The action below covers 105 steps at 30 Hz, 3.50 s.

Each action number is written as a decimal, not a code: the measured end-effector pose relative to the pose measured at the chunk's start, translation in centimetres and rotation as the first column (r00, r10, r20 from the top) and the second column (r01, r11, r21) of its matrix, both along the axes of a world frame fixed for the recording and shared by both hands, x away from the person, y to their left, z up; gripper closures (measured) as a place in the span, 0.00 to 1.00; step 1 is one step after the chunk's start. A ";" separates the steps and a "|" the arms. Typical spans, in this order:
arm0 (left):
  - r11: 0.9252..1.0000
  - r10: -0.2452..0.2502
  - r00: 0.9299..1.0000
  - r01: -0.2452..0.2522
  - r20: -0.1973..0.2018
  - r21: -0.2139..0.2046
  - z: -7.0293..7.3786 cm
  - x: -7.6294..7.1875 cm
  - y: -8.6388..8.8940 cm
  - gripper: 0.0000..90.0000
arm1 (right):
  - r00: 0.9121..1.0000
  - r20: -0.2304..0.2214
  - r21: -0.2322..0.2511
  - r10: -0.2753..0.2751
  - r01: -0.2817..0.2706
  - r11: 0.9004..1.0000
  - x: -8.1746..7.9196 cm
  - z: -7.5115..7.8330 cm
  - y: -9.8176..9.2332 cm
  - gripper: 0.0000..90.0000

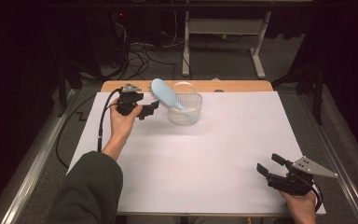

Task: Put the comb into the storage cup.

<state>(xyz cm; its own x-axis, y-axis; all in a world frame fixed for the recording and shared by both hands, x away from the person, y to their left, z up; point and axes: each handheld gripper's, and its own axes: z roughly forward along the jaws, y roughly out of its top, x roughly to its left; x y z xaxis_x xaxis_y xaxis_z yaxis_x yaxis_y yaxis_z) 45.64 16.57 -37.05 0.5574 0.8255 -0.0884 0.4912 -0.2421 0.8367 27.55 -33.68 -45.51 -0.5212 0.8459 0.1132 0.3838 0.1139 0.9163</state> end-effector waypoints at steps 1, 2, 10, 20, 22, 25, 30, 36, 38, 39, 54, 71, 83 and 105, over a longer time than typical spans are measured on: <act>1.000 -0.001 1.000 0.001 0.003 -0.002 0.0 -0.1 0.1 0.30 | 1.000 -0.001 0.000 -0.001 0.001 1.000 0.0 0.0 0.0 0.27; 1.000 -0.002 1.000 0.002 0.003 -0.002 0.0 -0.2 0.2 0.30 | 1.000 -0.001 0.000 -0.001 0.001 1.000 0.0 0.0 0.0 0.27; 1.000 -0.008 1.000 0.008 0.004 0.005 0.1 -0.6 0.7 0.30 | 1.000 -0.005 0.009 -0.006 0.006 1.000 0.0 0.0 -0.1 0.27; 1.000 -0.012 1.000 0.012 0.024 0.008 0.7 -1.3 1.4 0.30 | 1.000 -0.003 0.011 -0.007 0.007 1.000 0.0 0.0 -0.1 0.27; 1.000 -0.013 0.999 0.012 0.031 0.002 0.8 -1.5 1.6 0.30 | 1.000 -0.002 0.010 -0.007 0.007 1.000 0.0 0.0 -0.1 0.27; 1.000 -0.013 0.999 0.013 0.033 0.003 0.7 -1.8 1.8 0.30 | 1.000 -0.002 0.009 -0.007 0.007 1.000 0.0 0.0 -0.1 0.27; 1.000 -0.010 0.999 0.010 0.036 0.005 0.6 -2.2 2.3 0.30 | 1.000 -0.003 0.009 -0.008 0.008 1.000 0.0 0.0 -0.1 0.27; 1.000 -0.009 0.999 0.009 0.046 -0.003 0.5 -2.9 2.9 0.30 | 1.000 -0.001 0.006 -0.008 0.008 1.000 0.0 0.0 -0.1 0.27; 1.000 -0.012 0.999 0.012 0.048 -0.001 0.6 -3.1 3.0 0.30 | 1.000 0.000 0.005 -0.007 0.007 1.000 0.0 0.0 -0.1 0.27; 1.000 -0.011 0.999 0.011 0.050 -0.001 0.6 -3.2 3.0 0.30 | 1.000 0.000 0.005 -0.008 0.008 1.000 0.0 0.0 -0.1 0.27; 1.000 -0.011 0.998 0.012 0.062 -0.021 0.2 -4.6 4.1 0.30 | 1.000 -0.002 0.002 -0.009 0.009 1.000 0.0 0.0 -0.1 0.27; 0.999 -0.003 0.997 0.006 0.076 -0.038 0.1 -5.8 5.2 0.29 | 1.000 0.001 0.003 -0.010 0.010 1.000 0.0 0.0 -0.1 0.27; 1.000 -0.007 0.995 0.009 0.101 -0.019 0.0 -7.3 5.8 0.29 | 1.000 0.001 0.005 -0.012 0.012 1.000 0.0 0.0 -0.1 0.27; 0.999 -0.009 0.993 0.014 0.118 -0.041 -0.8 -9.9 7.4 0.28 | 1.000 0.002 0.005 -0.019 0.019 1.000 -0.1 0.1 -0.1 0.27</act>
